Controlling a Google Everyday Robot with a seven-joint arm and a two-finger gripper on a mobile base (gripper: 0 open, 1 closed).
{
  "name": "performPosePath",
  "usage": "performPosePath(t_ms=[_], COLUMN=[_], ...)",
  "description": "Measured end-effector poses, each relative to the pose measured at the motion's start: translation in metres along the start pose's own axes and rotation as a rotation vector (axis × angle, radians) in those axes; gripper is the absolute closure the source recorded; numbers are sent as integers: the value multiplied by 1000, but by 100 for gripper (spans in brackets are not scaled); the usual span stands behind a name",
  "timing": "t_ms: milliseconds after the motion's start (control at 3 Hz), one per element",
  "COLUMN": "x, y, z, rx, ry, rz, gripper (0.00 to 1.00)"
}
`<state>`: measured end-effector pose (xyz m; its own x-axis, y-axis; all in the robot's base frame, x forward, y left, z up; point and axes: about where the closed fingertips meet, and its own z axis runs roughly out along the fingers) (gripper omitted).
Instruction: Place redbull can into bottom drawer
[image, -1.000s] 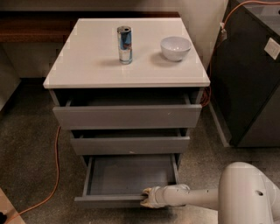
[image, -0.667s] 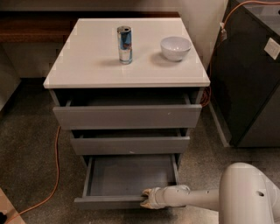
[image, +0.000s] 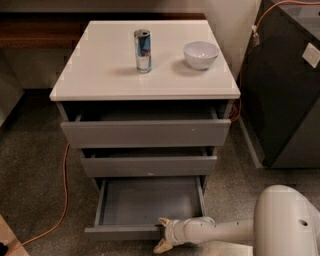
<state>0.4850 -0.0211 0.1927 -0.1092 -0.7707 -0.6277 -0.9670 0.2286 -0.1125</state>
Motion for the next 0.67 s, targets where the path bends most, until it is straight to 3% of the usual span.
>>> performPosePath(t_ms=[333, 667], x=[-20, -42], y=[6, -7], z=[-8, -27], rx=[-2, 21], ry=[-18, -28], rz=[-54, -90], gripper=[0, 0])
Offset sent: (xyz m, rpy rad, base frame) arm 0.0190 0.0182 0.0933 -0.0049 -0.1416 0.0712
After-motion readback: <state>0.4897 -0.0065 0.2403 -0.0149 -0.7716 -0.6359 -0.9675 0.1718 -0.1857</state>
